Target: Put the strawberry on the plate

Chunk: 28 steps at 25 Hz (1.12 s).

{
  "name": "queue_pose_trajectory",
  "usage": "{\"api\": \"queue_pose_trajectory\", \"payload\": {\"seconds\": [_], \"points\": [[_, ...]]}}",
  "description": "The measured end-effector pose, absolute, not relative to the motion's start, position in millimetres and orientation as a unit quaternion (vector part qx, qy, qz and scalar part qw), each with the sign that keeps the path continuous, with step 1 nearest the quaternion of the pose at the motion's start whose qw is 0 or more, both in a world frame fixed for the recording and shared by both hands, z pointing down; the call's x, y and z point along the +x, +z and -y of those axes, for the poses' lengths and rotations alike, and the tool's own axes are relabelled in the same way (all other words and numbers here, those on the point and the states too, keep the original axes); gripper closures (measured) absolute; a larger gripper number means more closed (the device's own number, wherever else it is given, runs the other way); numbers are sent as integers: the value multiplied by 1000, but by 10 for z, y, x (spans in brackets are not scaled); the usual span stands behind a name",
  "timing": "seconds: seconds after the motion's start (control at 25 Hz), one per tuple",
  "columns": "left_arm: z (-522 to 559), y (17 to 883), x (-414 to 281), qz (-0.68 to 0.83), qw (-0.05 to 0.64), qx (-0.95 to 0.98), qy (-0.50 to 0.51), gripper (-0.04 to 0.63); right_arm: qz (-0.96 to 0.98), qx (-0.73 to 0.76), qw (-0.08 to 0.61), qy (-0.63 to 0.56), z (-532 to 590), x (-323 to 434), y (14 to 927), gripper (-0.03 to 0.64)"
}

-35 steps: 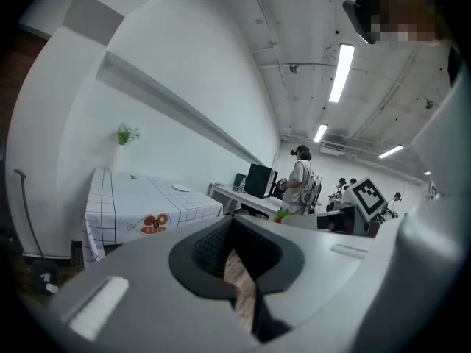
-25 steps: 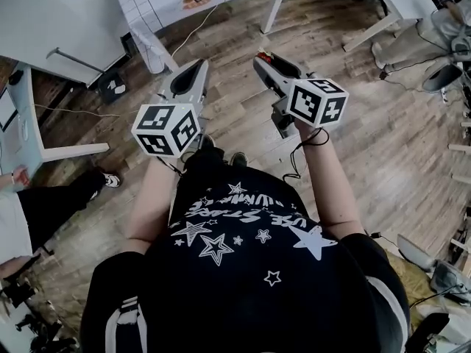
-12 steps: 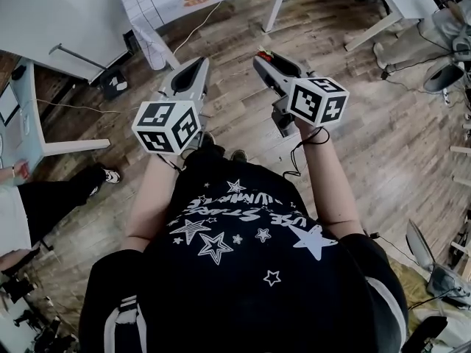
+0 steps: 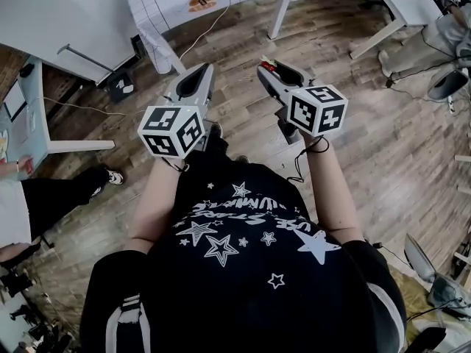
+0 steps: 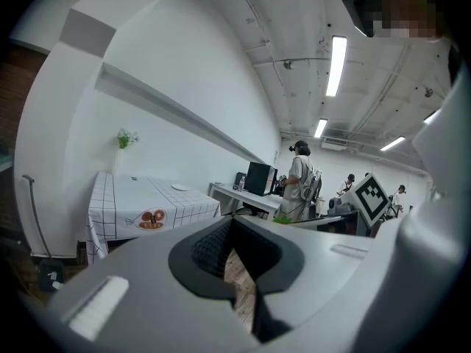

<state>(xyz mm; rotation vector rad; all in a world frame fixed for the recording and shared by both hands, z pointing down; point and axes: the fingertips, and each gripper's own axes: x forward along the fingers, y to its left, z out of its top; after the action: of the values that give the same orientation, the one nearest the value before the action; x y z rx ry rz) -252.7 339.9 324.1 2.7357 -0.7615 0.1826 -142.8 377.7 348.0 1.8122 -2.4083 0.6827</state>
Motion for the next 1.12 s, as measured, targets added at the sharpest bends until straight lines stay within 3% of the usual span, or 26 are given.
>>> {"api": "queue_pose_trajectory", "payload": {"seconds": [0.52, 1.12], "points": [[-3164, 3298, -2386, 253, 146, 954, 62, 586, 759, 603, 9, 244, -3673, -1233, 3622, 465], [-1765, 3372, -2016, 244, 166, 954, 46, 586, 739, 621, 24, 259, -2440, -746, 3711, 465]]}}
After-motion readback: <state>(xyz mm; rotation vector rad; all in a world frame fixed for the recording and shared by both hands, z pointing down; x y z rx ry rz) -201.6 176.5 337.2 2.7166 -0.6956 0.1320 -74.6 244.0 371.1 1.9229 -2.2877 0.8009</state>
